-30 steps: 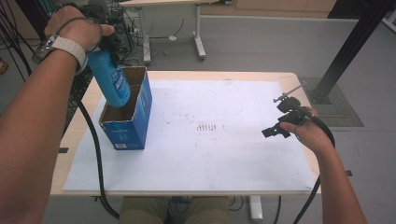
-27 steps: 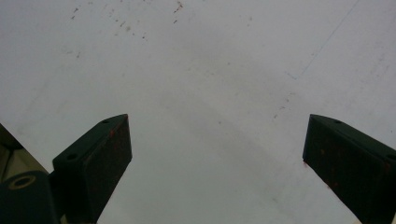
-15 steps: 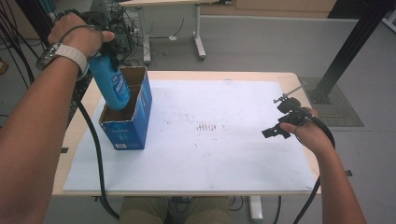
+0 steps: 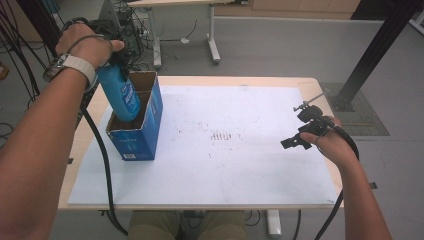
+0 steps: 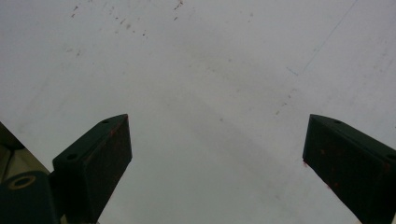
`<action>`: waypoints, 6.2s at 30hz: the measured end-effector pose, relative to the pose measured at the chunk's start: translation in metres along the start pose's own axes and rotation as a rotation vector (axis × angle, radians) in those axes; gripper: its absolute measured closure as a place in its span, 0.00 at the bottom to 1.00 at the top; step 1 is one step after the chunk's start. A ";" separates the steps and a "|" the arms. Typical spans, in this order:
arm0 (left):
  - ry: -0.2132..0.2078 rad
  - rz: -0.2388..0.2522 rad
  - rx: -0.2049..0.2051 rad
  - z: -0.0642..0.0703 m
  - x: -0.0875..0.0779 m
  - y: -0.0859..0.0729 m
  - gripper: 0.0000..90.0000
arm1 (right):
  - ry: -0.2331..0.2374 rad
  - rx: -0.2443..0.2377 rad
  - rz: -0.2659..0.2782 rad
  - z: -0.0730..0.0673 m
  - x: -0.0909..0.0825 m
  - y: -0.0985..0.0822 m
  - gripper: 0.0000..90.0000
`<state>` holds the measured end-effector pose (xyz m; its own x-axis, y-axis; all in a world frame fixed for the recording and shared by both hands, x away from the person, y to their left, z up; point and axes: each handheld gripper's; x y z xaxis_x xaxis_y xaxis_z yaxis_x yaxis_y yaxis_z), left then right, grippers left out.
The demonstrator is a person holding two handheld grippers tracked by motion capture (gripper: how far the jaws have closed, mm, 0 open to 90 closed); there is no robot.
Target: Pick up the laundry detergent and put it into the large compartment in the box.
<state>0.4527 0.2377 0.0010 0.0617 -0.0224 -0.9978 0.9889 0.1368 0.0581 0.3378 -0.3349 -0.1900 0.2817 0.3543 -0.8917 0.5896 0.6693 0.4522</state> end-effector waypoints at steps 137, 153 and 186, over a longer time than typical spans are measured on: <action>0.021 -0.017 0.051 0.001 0.131 0.006 0.42 | 0.014 0.028 -0.024 0.004 0.011 -0.009 0.09; 0.019 -0.035 0.057 0.002 0.145 0.008 0.42 | 0.017 0.036 -0.027 0.005 0.012 -0.011 0.09; 0.037 -0.036 0.068 0.006 0.152 0.007 0.42 | 0.017 0.038 -0.027 0.005 0.013 -0.014 0.09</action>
<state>0.4703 0.2294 -0.1502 0.0223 0.0103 -0.9997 0.9973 0.0694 0.0229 0.3370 -0.3426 -0.2076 0.2527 0.3478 -0.9029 0.6254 0.6533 0.4267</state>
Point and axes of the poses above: each handheld gripper's, and its own axes: x roughly forward along the jaws, y roughly out of its top, z roughly to its right, and after that the axes turned 11 degrees about -x, right-handed
